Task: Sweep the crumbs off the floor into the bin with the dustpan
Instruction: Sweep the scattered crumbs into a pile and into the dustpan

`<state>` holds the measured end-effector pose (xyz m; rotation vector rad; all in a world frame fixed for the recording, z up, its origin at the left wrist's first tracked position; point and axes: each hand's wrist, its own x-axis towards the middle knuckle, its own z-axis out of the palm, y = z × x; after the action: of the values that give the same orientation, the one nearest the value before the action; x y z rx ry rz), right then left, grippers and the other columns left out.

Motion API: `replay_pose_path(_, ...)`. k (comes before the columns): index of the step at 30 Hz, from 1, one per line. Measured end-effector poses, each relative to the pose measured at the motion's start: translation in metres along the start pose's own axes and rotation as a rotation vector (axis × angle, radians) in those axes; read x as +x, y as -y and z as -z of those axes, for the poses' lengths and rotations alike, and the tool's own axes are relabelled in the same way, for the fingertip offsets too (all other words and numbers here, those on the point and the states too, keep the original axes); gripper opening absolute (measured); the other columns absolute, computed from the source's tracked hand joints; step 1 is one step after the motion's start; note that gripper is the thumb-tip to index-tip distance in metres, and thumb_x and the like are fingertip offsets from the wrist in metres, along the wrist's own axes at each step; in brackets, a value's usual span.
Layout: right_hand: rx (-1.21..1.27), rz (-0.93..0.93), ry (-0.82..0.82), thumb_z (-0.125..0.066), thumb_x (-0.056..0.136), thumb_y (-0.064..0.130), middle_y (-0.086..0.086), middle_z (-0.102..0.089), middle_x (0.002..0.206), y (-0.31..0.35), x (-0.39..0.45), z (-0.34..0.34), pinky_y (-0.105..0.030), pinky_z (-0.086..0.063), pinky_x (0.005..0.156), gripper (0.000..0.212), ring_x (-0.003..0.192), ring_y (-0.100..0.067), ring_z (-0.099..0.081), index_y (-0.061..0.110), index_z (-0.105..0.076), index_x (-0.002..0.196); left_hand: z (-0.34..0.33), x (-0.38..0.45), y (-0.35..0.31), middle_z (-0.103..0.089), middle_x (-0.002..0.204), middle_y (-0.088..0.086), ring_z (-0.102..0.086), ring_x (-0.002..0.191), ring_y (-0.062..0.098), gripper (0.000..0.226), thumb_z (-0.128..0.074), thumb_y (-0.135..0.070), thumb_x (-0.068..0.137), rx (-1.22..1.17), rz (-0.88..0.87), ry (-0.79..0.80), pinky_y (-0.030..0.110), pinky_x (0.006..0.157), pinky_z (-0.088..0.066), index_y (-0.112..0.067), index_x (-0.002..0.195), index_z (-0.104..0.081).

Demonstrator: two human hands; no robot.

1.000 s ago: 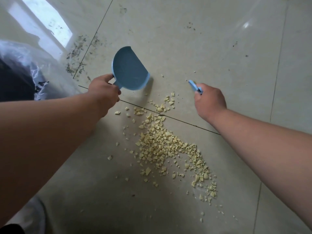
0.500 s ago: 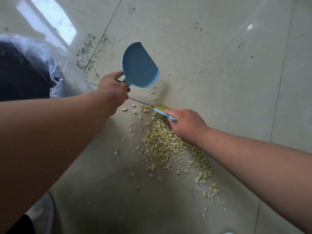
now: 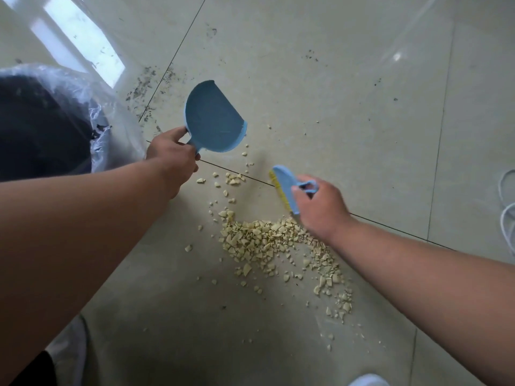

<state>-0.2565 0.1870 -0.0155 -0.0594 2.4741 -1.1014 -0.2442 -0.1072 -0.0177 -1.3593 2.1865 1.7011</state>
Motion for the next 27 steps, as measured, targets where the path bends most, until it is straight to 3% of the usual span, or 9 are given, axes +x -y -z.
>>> replay_pose_path(2, 0.181, -0.227, -0.258, -0.062, 0.100, 0.023, 0.001, -0.068, 0.083, -0.007, 0.024, 0.016, -0.008, -0.043, 0.042, 0.010, 0.067, -0.014, -0.065, 0.020, -0.069, 0.106, -0.002, 0.002, 0.001, -0.072, 0.083, -0.002, -0.061, 0.061, 0.012, 0.055, -0.067, -0.019, 0.102, -0.057, 0.040, -0.038, 0.019, 0.044, -0.046, -0.035, 0.153, -0.059)
replay_pose_path(4, 0.212, -0.331, -0.437, -0.065, 0.096, 0.025, 0.002, -0.063, 0.076, -0.018, 0.048, 0.033, -0.011, -0.039, 0.039, 0.009, 0.061, -0.016, -0.058, 0.017, -0.069, 0.095, -0.004, 0.006, 0.003, -0.072, 0.084, 0.000, -0.060, 0.061, 0.012, 0.057, -0.064, -0.014, 0.102, -0.114, 0.080, -0.070, 0.023, 0.047, -0.047, -0.033, 0.155, -0.055)
replay_pose_path(6, 0.166, -0.340, -0.505, -0.063, 0.093, 0.026, 0.000, -0.062, 0.075, -0.029, 0.068, 0.047, -0.020, -0.047, 0.054, 0.009, 0.064, -0.021, -0.058, 0.018, -0.066, 0.091, -0.006, 0.014, 0.007, -0.070, 0.083, 0.001, -0.057, 0.060, 0.014, 0.059, -0.062, -0.011, 0.101, -0.151, 0.095, -0.084, 0.024, 0.048, -0.046, -0.032, 0.156, -0.054)
replay_pose_path(9, 0.030, -0.313, -0.529, -0.056, 0.095, 0.023, -0.004, -0.064, 0.085, -0.039, 0.096, 0.063, -0.035, -0.054, 0.074, 0.007, 0.077, -0.027, -0.061, 0.019, -0.062, 0.093, -0.011, 0.026, 0.010, -0.065, 0.079, 0.004, -0.052, 0.057, 0.016, 0.063, -0.058, -0.010, 0.098, -0.190, 0.108, -0.095, 0.025, 0.049, -0.043, -0.032, 0.157, -0.053)
replay_pose_path(14, -0.045, -0.293, -0.542, -0.053, 0.098, 0.024, -0.005, -0.065, 0.093, -0.030, 0.134, 0.062, -0.032, -0.049, 0.081, 0.019, 0.088, -0.028, -0.064, 0.012, -0.066, 0.104, -0.014, 0.033, 0.007, -0.068, 0.086, 0.006, -0.055, 0.061, 0.016, 0.069, -0.053, -0.008, 0.094, -0.201, 0.139, -0.134, 0.026, 0.054, -0.047, -0.035, 0.158, -0.051)
replay_pose_path(18, -0.051, -0.319, -0.544, -0.053, 0.099, 0.027, -0.011, -0.072, 0.109, -0.014, 0.165, 0.057, -0.036, -0.054, 0.089, 0.024, 0.100, -0.030, -0.069, 0.012, -0.067, 0.111, -0.020, 0.037, 0.006, -0.074, 0.095, 0.002, -0.061, 0.068, 0.015, 0.063, -0.057, -0.014, 0.100, -0.194, 0.154, -0.195, 0.025, 0.059, -0.051, -0.038, 0.158, -0.050)
replay_pose_path(21, -0.051, -0.354, -0.529, -0.054, 0.098, 0.027, -0.012, -0.073, 0.114, -0.003, 0.181, 0.050, -0.037, -0.055, 0.091, 0.025, 0.104, -0.031, -0.070, 0.013, -0.067, 0.113, -0.020, 0.045, 0.007, -0.078, 0.111, 0.004, -0.067, 0.080, 0.019, 0.063, -0.057, -0.017, 0.098, -0.175, 0.152, -0.258, 0.030, 0.072, -0.055, -0.041, 0.156, -0.051)
replay_pose_path(24, -0.055, -0.347, -0.495, -0.054, 0.099, 0.026, -0.013, -0.073, 0.113, 0.008, 0.189, 0.039, -0.035, -0.054, 0.090, 0.025, 0.104, -0.032, -0.071, 0.012, -0.068, 0.113, -0.018, 0.053, 0.005, -0.078, 0.110, 0.000, -0.077, 0.096, 0.023, 0.063, -0.057, -0.019, 0.096, -0.180, 0.169, -0.268, 0.035, 0.084, -0.061, -0.045, 0.154, -0.052)
replay_pose_path(27, -0.102, -0.313, -0.440, -0.053, 0.100, 0.027, -0.014, -0.073, 0.114, 0.015, 0.195, 0.029, -0.028, -0.047, 0.081, 0.028, 0.104, -0.032, -0.070, 0.008, -0.068, 0.113, -0.015, 0.056, 0.005, -0.078, 0.108, -0.001, -0.078, 0.098, 0.025, 0.064, -0.057, -0.021, 0.093, -0.166, 0.164, -0.248, 0.039, 0.088, -0.064, -0.047, 0.151, -0.054)
